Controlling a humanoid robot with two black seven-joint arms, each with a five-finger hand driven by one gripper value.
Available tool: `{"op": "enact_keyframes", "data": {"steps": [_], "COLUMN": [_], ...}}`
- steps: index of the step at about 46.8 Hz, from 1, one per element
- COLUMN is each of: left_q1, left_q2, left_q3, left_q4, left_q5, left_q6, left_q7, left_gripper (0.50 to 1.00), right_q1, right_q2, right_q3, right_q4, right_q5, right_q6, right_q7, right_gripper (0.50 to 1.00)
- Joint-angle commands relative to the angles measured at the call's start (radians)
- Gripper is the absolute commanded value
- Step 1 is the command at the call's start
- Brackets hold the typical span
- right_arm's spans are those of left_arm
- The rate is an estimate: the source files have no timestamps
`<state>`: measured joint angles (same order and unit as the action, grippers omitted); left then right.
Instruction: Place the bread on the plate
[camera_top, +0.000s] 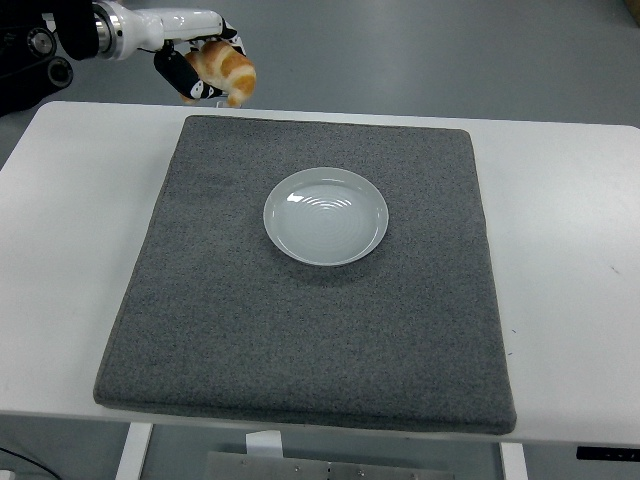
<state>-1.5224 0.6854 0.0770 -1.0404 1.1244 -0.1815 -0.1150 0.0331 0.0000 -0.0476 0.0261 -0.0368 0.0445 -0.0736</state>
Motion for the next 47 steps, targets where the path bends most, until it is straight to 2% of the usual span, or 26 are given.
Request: {"op": "enact_keyframes", "data": {"steps": [1, 8, 16, 26, 34, 47], "left_q1": [-0.013, -0.033, -0.036, -0.027, -0.015, 0.057], "left_q2": [-0.004, -0.029, -0.101, -0.225, -0.313, -0.337], "left_q3": [0.000, -0.022, -0.029, -0.028, -0.016, 0.037], "left_q4": [-0.018, -0.027, -0.027, -0.027, -0.024, -0.006], "left_q5": [0.002, 0.005, 0.011, 0.023, 0.035, 0.159], "left_q6": [0.004, 0.022, 0.056, 0.085, 0.086, 0.077], "left_q7": [0.002, 0.002, 0.002, 0.002, 0.003, 0.003], "left_gripper": [0.500, 0.500, 0.500, 0.500, 0.500, 0.500], "right_q1": [0.001, 0.001, 0.001, 0.001, 0.001, 0.001], "right_q2": [0.000, 0.000, 0.000, 0.000, 0.000, 0.000], "right_q3": [0.000, 0.000, 0.000, 0.000, 0.000, 0.000], "right_q4": [0.000, 0.000, 0.000, 0.000, 0.000, 0.000], "right_q5": [0.000, 0.000, 0.000, 0.000, 0.000, 0.000], "right_q6": [0.000, 0.000, 0.000, 0.000, 0.000, 0.000], "right_q7": [0.000, 0.000, 0.000, 0.000, 0.000, 0.000], "right_gripper": [0.956, 0.954, 0.954, 0.954, 0.954, 0.954]}}
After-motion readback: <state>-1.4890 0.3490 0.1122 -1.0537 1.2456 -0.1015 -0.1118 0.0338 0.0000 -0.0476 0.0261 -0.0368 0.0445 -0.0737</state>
